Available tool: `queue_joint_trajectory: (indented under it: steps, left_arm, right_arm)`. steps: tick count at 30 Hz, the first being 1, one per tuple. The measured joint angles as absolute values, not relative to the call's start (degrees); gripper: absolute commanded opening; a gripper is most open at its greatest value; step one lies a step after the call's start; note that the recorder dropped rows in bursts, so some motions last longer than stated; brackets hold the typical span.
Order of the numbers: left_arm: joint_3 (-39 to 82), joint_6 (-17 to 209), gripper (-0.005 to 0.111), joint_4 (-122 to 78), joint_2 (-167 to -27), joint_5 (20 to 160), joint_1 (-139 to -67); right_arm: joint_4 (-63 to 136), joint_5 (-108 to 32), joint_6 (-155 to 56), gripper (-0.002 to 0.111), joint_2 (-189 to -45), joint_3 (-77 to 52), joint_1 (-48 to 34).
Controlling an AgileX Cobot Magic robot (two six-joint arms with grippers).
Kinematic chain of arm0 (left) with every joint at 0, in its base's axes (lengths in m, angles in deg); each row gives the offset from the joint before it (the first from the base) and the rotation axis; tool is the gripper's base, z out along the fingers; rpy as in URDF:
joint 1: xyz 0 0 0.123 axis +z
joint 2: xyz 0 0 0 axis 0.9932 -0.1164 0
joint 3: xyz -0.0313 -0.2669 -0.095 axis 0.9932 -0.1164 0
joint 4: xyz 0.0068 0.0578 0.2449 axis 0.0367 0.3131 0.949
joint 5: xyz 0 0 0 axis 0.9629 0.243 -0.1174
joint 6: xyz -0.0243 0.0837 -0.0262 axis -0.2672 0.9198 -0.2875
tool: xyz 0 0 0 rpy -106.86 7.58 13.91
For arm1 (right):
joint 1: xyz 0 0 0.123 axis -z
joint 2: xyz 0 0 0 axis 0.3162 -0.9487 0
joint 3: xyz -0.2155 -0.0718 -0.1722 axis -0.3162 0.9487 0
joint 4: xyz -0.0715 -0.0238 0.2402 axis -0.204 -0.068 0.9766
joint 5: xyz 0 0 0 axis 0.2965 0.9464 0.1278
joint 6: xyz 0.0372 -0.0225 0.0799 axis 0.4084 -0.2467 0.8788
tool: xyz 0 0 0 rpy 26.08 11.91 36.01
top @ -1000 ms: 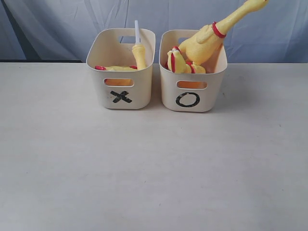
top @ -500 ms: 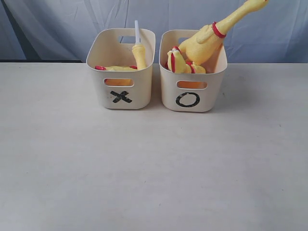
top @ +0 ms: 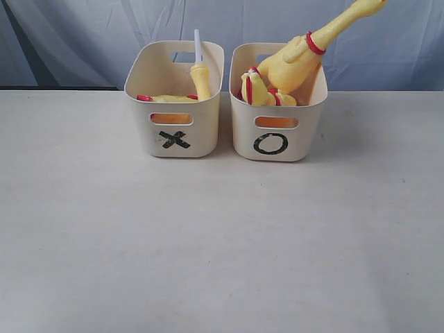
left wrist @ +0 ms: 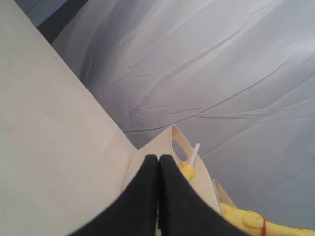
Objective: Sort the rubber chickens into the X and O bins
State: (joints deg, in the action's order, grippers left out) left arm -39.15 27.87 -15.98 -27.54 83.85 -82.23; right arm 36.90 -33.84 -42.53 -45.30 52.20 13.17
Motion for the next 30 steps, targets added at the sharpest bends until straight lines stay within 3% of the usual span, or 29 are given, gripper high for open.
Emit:
queue_joint_trajectory:
  steps: [10,22,30]
  left_arm:
    - [-39.2,27.9,0.0,-17.1,-27.5,76.4,-82.2]
    - [-39.2,28.8,0.0,-17.1,-27.5,76.3,-82.2]
    - [-39.2,58.2,0.0,-16.5,-27.5,76.4,-82.2]
  right_arm:
    - [36.9,-21.7,-42.5,-0.001,-45.3,52.3,13.2]
    - [36.9,-20.3,-42.5,-0.001,-45.3,52.3,13.2]
    - [36.9,-20.5,-42.9,-0.001,-45.3,52.3,13.2]
